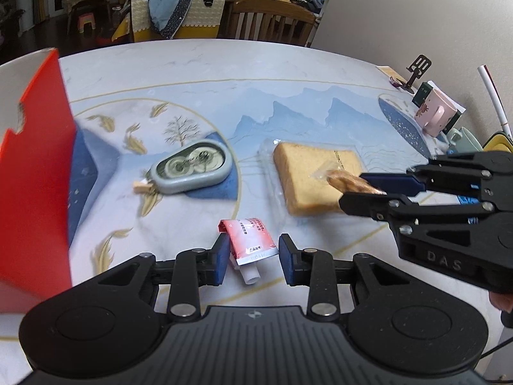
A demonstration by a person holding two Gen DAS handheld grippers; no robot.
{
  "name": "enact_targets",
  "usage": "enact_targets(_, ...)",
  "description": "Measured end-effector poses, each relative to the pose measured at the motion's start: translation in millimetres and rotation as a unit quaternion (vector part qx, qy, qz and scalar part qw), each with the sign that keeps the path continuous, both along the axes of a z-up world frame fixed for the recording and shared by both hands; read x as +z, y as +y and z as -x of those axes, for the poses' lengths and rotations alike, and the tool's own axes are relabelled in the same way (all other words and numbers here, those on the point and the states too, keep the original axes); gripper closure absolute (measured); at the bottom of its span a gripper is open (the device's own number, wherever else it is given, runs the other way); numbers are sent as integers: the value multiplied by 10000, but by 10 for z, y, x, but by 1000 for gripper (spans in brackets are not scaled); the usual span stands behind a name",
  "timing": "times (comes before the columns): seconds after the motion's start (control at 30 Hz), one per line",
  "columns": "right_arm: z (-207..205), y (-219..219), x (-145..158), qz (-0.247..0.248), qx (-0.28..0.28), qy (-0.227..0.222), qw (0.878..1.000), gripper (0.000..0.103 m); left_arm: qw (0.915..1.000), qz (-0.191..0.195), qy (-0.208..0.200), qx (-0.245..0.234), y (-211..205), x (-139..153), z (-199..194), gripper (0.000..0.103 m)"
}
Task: Organize objects
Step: 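Carry the pink tube and small snack bag into the red box with both tools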
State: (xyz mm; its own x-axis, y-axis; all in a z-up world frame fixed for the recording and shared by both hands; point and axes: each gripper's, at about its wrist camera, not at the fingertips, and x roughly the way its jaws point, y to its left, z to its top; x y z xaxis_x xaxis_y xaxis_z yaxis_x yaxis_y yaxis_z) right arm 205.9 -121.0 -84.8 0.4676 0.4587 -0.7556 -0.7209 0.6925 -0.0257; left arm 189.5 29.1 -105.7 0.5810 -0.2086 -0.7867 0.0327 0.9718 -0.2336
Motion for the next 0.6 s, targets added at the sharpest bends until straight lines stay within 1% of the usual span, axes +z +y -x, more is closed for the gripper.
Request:
enact_targets(0.2,219,41,111,-145,28,67,9999,82,10000,19,7,-6,75,87,193,71)
enact_targets(0.33,333,84,242,-285,-2,123,9995,82,9999,115,-8,1,144,184,326,71)
enact_targets(0.47,424,156,357,-403,-30,242,9989,82,9997,216,-62,-33,251,316,460,71)
enact_targets(0.6,538,278,477,-477,13,201,9987,82,9995,277,-131,-37,408,450,592,71)
